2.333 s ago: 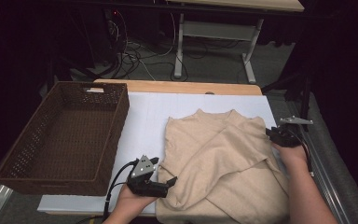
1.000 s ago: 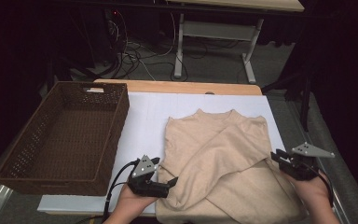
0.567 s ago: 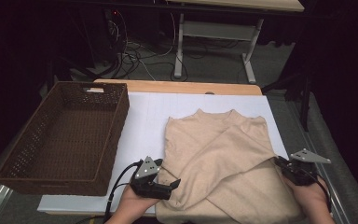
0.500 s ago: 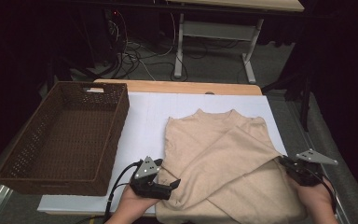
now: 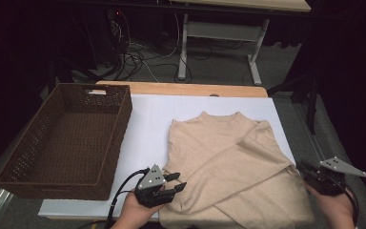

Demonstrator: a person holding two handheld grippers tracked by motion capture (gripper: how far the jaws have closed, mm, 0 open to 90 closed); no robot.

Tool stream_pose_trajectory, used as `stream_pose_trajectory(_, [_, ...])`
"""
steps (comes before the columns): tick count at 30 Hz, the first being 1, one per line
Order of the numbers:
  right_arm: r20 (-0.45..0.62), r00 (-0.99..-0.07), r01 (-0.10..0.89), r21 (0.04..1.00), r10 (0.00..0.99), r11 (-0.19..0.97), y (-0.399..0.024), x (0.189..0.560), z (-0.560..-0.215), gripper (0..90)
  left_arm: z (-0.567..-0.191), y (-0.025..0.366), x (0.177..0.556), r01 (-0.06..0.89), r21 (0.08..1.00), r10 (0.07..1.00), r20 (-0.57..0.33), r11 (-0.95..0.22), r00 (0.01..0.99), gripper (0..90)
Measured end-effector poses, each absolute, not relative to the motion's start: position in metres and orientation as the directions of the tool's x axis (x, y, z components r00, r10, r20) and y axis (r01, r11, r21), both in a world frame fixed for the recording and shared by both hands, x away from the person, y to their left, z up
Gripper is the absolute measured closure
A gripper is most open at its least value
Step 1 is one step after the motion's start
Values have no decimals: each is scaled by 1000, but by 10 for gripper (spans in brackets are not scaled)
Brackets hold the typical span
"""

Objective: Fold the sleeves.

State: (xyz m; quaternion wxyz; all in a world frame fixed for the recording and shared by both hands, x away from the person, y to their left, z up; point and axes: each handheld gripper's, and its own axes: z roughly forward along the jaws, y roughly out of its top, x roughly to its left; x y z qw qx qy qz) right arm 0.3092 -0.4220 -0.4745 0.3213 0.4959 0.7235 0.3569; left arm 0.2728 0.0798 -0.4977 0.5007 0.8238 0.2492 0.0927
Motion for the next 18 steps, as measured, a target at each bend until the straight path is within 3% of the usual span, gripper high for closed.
stream_pose_trajectory(2, [-123,-309,499,823,943,271,-416,320,-475,820,-496,76,270,300,876,508,-75,-378,858,612])
stream_pose_trajectory(5, [-113,-321,513,814,940,273,-407,332,-479,798,-492,77,267,297,887,519,-78,-353,851,526])
stream_pose_trajectory(8, [-104,-338,491,828,935,269,-398,328,-480,769,-490,80,266,284,892,555,-46,-352,830,432])
stream_pose_trajectory(10, [-115,-353,479,830,929,285,-393,320,-481,756,-489,83,269,328,878,564,-82,-349,822,390])
stream_pose_trajectory(12, [-113,-357,476,832,927,285,-390,310,-482,741,-487,85,269,336,877,565,-92,-345,820,392])
stream_pose_trajectory(15, [-101,-358,474,837,928,274,-389,293,-484,724,-480,82,265,321,883,504,-116,-341,856,530])
stream_pose_trajectory(18, [-94,-358,459,849,929,263,-389,275,-485,711,-478,68,256,275,872,463,-64,-406,884,538])
